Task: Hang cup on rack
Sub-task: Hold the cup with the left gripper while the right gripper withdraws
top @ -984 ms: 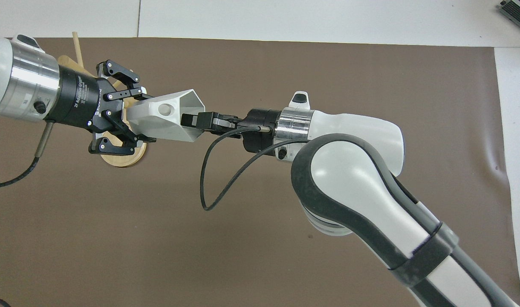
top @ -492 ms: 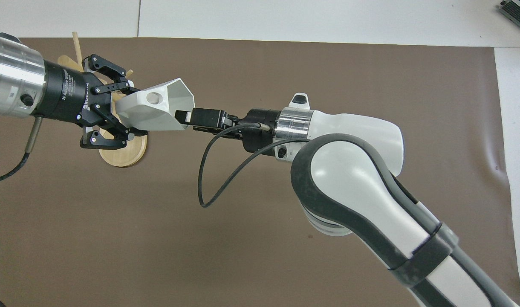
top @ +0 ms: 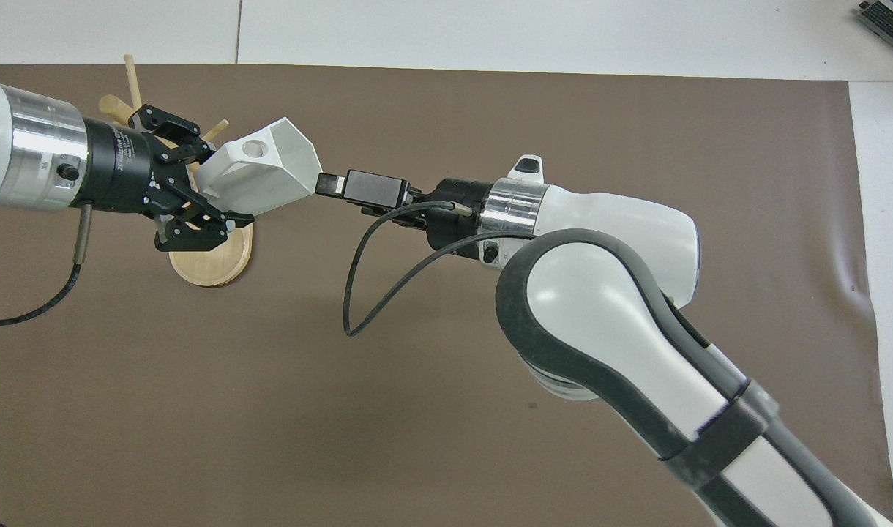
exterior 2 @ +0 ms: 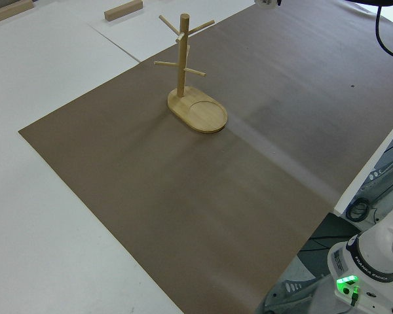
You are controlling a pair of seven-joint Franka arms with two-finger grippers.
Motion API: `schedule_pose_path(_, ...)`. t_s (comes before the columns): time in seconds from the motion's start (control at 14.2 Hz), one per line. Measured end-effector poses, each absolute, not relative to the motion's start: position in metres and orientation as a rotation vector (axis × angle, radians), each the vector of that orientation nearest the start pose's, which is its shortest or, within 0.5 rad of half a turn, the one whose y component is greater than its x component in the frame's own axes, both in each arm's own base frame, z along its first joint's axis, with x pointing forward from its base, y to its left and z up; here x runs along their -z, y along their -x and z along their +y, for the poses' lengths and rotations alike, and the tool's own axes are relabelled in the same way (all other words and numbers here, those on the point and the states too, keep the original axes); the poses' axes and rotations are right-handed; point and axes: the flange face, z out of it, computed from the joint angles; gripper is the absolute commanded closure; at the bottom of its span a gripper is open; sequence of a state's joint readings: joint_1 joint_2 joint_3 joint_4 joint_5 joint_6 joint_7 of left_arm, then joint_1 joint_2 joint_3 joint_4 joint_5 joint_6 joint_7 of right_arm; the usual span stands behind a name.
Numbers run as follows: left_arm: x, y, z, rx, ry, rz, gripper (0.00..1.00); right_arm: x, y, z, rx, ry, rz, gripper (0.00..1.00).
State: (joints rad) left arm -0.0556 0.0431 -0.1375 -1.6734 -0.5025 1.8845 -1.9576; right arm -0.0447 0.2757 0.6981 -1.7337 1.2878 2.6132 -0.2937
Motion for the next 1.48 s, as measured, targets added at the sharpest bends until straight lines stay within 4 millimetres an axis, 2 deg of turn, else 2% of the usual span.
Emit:
schedule_pose_path(0.21,-0.57,-0.576,-0.141,0.47,-1.469,2.29,1.0,-0.499,-0.569,0.345,0.437,2.088,-0.064,0.0)
schedule_pose_path(0.35,-0.561,-0.573,-0.136,0.438,-1.378,2.351,1.0,-0.488,-0.574,0.333,0.516,2.159,-0.212,0.0)
schedule_pose_path(0.7,-0.536,-0.564,-0.124,0.361,-1.12,2.429,1.0,-0.464,-0.596,0.287,0.664,2.366,-0.524,0.0)
schedule_pose_path(0.91,-0.52,-0.562,-0.119,0.34,-1.006,2.459,1.0,-0.451,-0.607,0.255,0.67,2.496,-0.695,0.0)
schedule_pose_path(1.2,-0.497,-0.563,-0.118,0.346,-0.887,2.513,1.0,-0.441,-0.621,0.195,0.584,2.69,-0.907,0.0)
schedule_pose_path(1.48,-0.475,-0.568,-0.114,0.346,-0.744,2.554,1.0,-0.436,-0.634,0.11,0.49,2.814,-0.828,0.0)
